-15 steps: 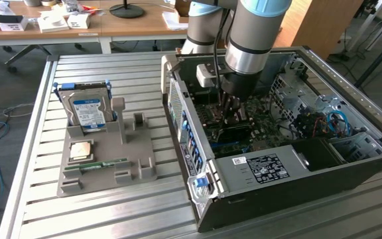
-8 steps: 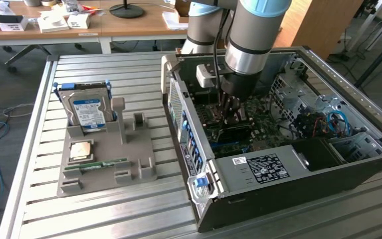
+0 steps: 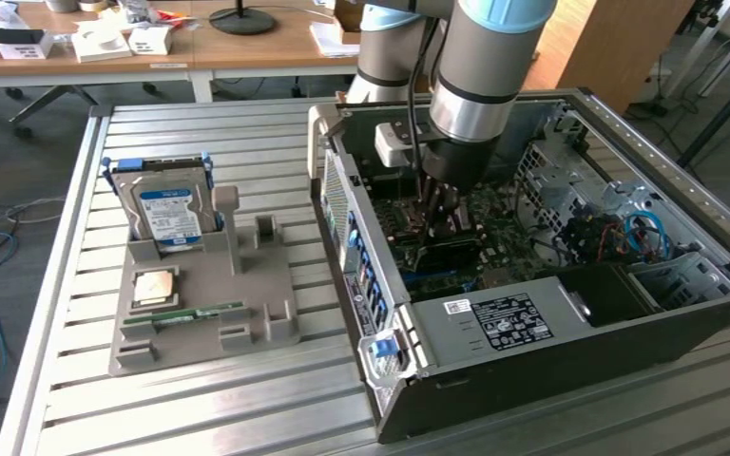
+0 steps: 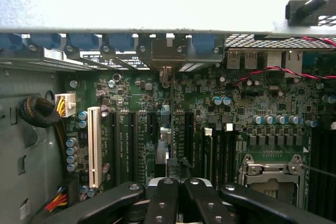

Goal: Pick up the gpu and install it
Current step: 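Press down on the gpu until it lock into place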

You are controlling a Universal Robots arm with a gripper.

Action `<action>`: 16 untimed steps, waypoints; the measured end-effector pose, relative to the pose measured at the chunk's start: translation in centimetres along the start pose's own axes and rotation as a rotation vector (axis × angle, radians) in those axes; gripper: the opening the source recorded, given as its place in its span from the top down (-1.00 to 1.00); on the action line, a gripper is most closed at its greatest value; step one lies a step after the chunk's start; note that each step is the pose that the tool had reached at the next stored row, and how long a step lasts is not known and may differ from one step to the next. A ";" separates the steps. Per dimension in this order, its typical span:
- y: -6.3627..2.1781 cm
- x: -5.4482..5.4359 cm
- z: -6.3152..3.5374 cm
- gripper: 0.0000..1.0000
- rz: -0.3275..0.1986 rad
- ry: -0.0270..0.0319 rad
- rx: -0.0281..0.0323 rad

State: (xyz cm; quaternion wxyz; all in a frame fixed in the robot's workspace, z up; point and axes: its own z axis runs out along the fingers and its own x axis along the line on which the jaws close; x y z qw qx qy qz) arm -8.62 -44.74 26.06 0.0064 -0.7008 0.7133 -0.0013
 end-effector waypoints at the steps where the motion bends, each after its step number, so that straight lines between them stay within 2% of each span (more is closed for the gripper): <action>1: 0.00 0.0 0.01 0.79 0.000 -0.0002 0.0000; 12: 0.00 0.0 -0.04 0.79 0.000 -0.0008 0.0003; 16: 0.00 0.0 -0.36 0.79 0.000 -0.0004 0.0002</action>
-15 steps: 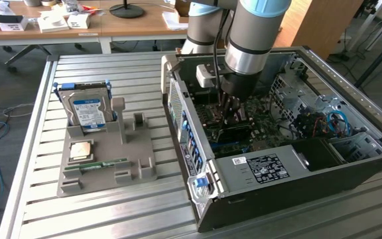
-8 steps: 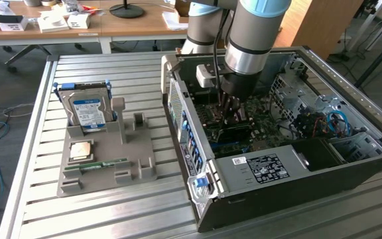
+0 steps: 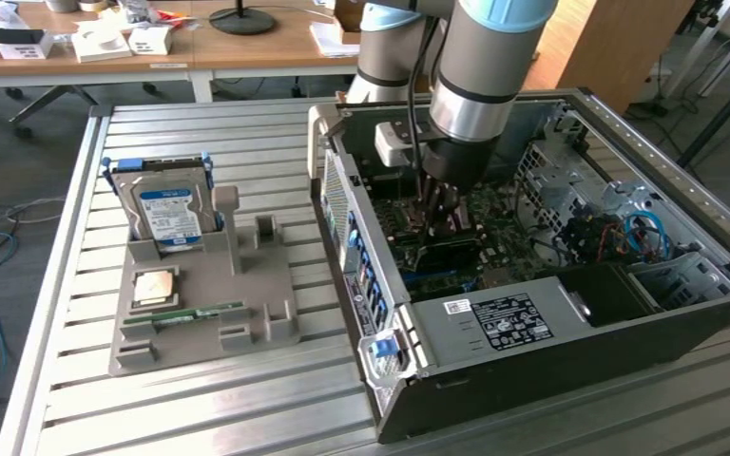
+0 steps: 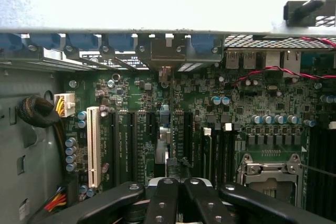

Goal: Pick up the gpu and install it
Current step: 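Press down on the gpu until it lock into place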

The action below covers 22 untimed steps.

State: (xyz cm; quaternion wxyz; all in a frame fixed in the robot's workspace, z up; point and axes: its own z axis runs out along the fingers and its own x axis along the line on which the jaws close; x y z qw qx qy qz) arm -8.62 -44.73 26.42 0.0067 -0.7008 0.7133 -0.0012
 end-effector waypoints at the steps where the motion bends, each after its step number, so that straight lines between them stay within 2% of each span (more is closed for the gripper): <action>1: 0.00 0.0 -0.10 0.79 0.000 -0.0001 0.0001; 22: -0.03 0.0 -2.85 0.79 0.000 0.0001 -0.0001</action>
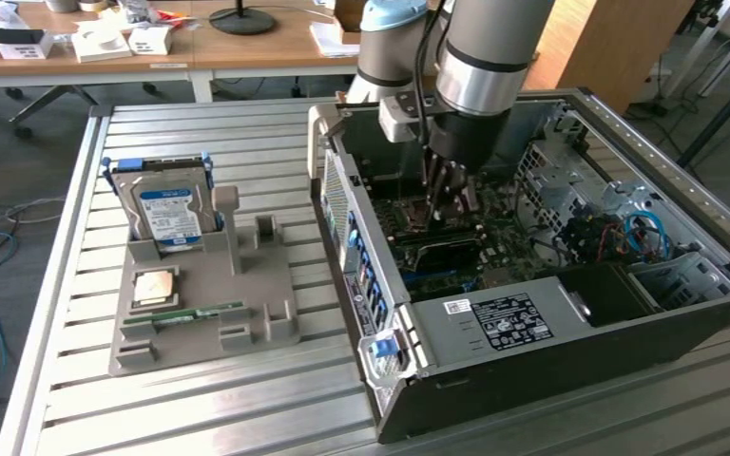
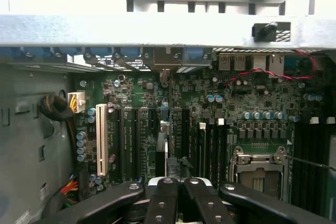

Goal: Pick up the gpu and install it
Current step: 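Press down on the gpu until it lock into place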

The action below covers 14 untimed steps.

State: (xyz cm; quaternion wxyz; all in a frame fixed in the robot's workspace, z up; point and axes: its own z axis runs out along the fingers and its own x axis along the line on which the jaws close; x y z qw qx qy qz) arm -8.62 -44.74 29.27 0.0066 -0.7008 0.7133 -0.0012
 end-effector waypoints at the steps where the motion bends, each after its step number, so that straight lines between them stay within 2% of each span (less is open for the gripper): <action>1: 0.00 0.0 -0.16 0.79 0.000 0.0000 0.0000; 10: -0.01 0.0 -1.35 0.79 0.000 0.0000 0.0000; 14: -0.02 0.0 -1.46 0.79 0.000 -0.0002 0.0001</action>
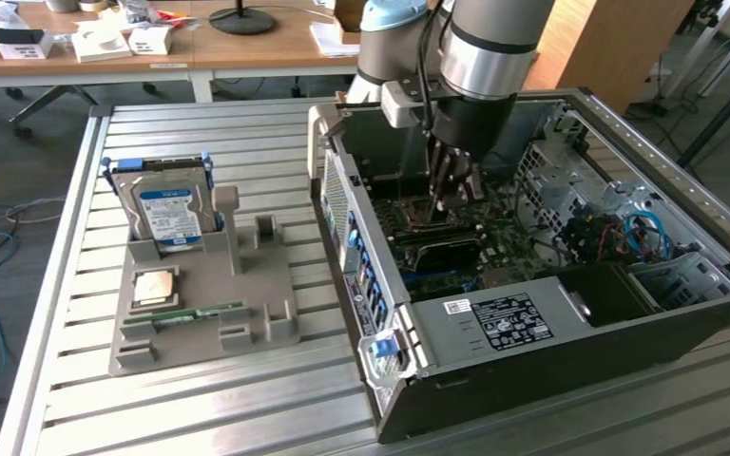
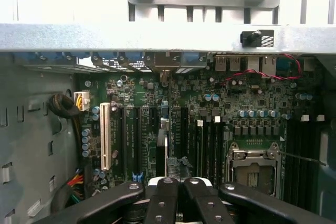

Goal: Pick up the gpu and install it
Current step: 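Press down on the gpu until it lock into place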

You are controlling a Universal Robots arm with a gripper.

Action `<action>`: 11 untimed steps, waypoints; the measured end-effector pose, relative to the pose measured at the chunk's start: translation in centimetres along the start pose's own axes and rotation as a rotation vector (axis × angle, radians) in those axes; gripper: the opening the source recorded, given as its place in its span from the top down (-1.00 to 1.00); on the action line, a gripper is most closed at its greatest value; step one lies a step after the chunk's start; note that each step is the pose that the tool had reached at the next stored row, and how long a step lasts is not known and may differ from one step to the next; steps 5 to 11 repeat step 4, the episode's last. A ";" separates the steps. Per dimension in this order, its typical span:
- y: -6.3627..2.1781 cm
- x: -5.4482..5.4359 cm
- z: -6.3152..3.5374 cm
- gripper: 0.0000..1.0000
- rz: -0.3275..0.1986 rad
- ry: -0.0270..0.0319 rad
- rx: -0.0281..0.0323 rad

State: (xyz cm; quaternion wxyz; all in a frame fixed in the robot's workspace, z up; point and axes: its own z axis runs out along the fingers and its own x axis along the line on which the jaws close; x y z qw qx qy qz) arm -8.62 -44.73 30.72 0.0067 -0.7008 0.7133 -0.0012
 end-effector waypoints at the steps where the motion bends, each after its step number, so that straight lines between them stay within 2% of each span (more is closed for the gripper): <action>1: 0.00 0.0 -0.01 0.79 0.000 0.0002 -0.0001; 11: 0.00 0.0 -0.01 0.79 0.000 0.0002 -0.0001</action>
